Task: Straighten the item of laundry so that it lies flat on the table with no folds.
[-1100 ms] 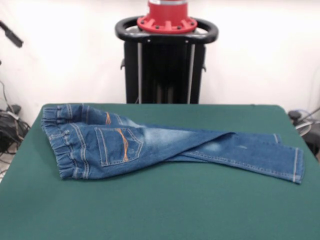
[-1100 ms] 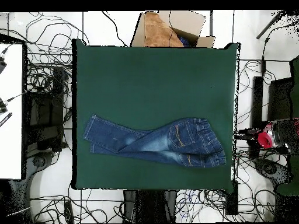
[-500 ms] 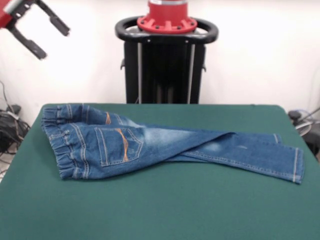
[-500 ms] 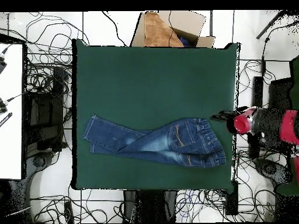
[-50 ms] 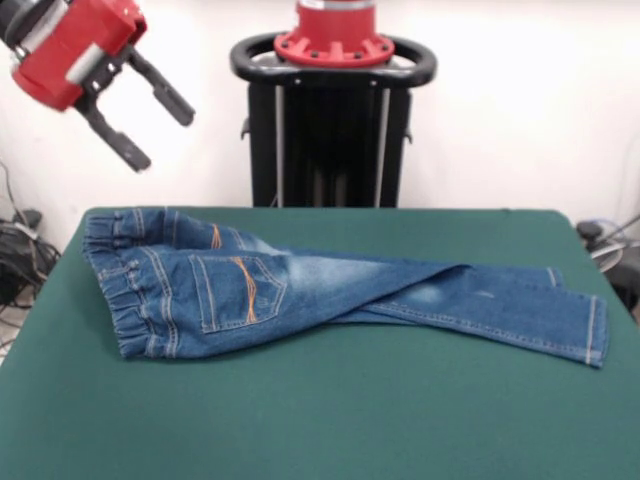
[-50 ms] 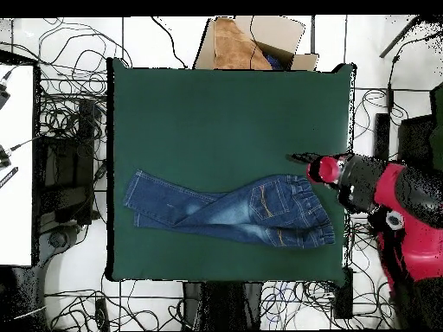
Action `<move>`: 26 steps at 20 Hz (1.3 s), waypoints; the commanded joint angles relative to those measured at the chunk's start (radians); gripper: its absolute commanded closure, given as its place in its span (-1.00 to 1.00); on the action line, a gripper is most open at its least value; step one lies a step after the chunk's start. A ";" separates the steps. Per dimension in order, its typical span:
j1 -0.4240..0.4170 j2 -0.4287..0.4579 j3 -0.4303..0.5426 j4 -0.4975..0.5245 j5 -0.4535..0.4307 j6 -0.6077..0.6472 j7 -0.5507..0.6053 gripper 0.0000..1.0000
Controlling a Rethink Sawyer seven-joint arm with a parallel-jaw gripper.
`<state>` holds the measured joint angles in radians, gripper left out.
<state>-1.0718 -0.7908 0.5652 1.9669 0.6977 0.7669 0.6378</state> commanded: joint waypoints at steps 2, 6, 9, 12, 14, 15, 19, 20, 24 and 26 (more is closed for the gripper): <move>-0.135 0.152 0.385 0.315 0.275 -0.398 -0.056 -1.00; -0.242 0.403 0.547 0.323 0.039 -0.656 0.084 -1.00; -0.256 0.519 0.564 0.295 -0.110 -0.732 0.180 -1.00; -0.243 0.547 0.557 0.275 -0.179 -0.737 0.253 -1.00; -0.224 0.525 0.536 0.267 -0.206 -0.730 0.280 -1.00; -0.215 0.517 0.528 0.265 -0.222 -0.740 0.294 -1.00; -0.212 0.525 0.533 0.264 -0.265 -0.774 0.327 -1.00; -0.212 0.528 0.536 0.264 -0.273 -0.779 0.334 -1.00; -0.200 0.525 0.528 0.267 -0.321 -0.820 0.339 -1.00; -0.172 0.491 0.476 0.262 -0.359 -0.852 0.321 -1.00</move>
<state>-1.3027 -0.2998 1.0495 2.2323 0.3772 -0.0175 0.6407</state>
